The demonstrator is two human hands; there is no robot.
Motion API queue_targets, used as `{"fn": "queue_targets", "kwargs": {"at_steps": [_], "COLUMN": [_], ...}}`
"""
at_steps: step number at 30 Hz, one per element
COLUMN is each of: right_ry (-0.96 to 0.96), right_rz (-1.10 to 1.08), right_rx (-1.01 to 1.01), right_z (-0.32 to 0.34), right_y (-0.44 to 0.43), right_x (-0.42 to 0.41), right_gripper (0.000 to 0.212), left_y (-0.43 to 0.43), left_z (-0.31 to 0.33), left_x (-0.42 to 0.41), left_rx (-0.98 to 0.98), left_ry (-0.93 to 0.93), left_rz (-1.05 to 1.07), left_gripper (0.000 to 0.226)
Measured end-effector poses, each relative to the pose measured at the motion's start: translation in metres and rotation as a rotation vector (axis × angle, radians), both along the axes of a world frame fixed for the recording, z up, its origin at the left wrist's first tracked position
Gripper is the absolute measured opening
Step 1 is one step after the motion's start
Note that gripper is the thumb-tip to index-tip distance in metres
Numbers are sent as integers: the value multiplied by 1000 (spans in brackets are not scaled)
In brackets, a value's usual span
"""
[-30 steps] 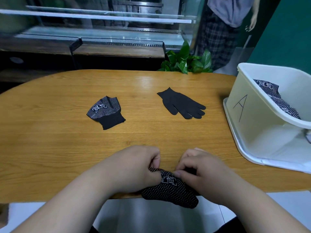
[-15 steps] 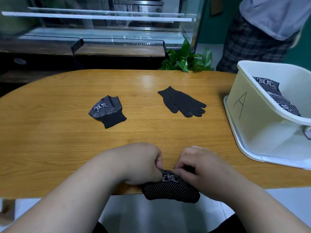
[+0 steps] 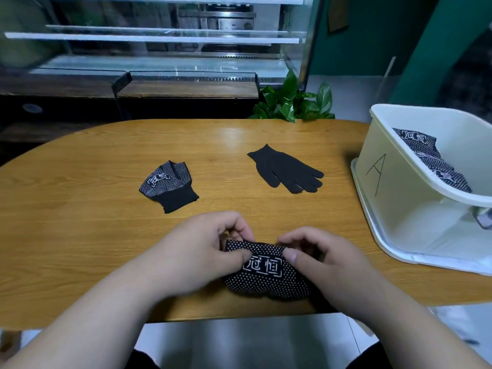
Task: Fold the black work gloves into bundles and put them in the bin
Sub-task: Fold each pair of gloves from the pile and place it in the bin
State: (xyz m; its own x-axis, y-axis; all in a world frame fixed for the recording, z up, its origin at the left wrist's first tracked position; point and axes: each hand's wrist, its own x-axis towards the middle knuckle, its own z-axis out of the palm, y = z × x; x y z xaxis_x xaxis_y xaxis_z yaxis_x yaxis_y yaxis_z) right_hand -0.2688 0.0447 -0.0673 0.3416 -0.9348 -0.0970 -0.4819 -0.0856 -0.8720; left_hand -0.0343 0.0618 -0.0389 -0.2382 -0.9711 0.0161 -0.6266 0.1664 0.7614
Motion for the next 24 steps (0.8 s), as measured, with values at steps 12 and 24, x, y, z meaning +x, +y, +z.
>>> {"fn": "queue_targets", "kwargs": {"at_steps": [12,24], "right_ry": [-210,-203], "right_rz": [-70,-132], "right_rx": [117,-97], "right_z": [31,98], "right_y": [-5,-7], "right_x": [1,-28], "right_gripper": [20,26], "left_y": [-13,-49], "left_z": [13,58], "left_x": [-4,-23], "left_rx": [193,334], "left_ry": [361,572], "left_rz": [-38,-249], "left_gripper": [14,17]}}
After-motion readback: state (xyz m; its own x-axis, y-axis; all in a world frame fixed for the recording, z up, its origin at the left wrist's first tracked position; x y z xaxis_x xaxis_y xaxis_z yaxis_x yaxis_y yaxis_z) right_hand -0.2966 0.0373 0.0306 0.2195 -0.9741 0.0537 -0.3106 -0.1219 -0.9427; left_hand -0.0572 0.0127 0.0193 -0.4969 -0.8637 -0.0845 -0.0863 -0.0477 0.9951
